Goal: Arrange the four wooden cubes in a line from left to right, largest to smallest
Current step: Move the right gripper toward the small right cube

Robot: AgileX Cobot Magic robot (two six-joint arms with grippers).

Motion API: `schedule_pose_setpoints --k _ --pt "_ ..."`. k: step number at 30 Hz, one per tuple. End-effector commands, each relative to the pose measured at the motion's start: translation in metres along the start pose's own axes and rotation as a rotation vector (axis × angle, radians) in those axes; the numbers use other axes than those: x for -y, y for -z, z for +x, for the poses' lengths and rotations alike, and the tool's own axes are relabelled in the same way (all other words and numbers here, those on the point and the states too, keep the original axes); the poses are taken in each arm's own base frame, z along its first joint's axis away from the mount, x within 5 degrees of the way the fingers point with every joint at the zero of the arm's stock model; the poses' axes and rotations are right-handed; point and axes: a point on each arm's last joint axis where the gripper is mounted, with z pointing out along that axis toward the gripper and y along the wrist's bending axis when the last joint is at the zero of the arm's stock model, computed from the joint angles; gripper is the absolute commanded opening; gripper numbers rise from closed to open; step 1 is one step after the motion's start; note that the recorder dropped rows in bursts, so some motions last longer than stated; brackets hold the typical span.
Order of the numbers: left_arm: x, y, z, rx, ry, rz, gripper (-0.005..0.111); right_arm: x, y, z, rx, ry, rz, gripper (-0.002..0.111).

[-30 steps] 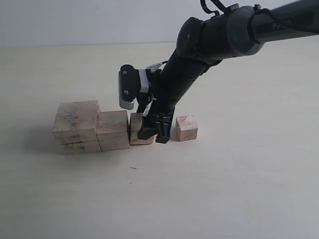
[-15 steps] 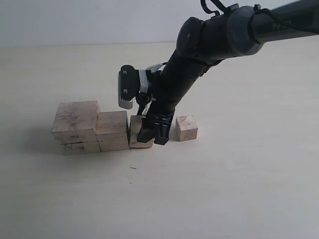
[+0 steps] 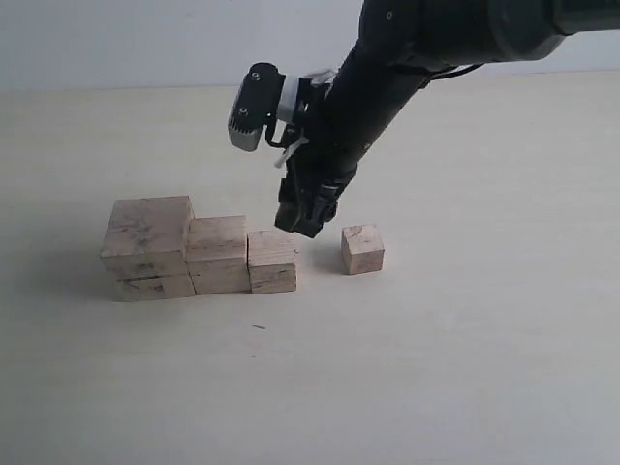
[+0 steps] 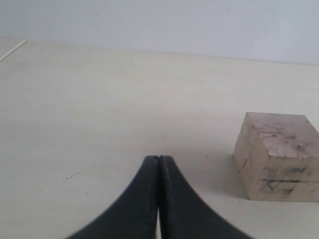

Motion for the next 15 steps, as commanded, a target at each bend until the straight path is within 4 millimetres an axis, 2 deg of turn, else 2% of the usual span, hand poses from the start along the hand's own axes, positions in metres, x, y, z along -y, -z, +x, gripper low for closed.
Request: schedule_pose_setpoints --k 1,7,15 --pt "0.000 0.000 0.000 0.015 0.003 0.007 0.000 0.002 -0.002 0.010 -0.100 -0.089 0.030 0.039" --pt "0.000 0.000 0.000 0.015 0.003 0.007 0.000 -0.002 -0.035 0.026 -0.195 -0.119 -0.071 0.038" --pt "0.000 0.000 0.000 0.015 0.003 0.007 0.000 -0.005 -0.039 0.025 -0.183 -0.156 -0.104 0.038"
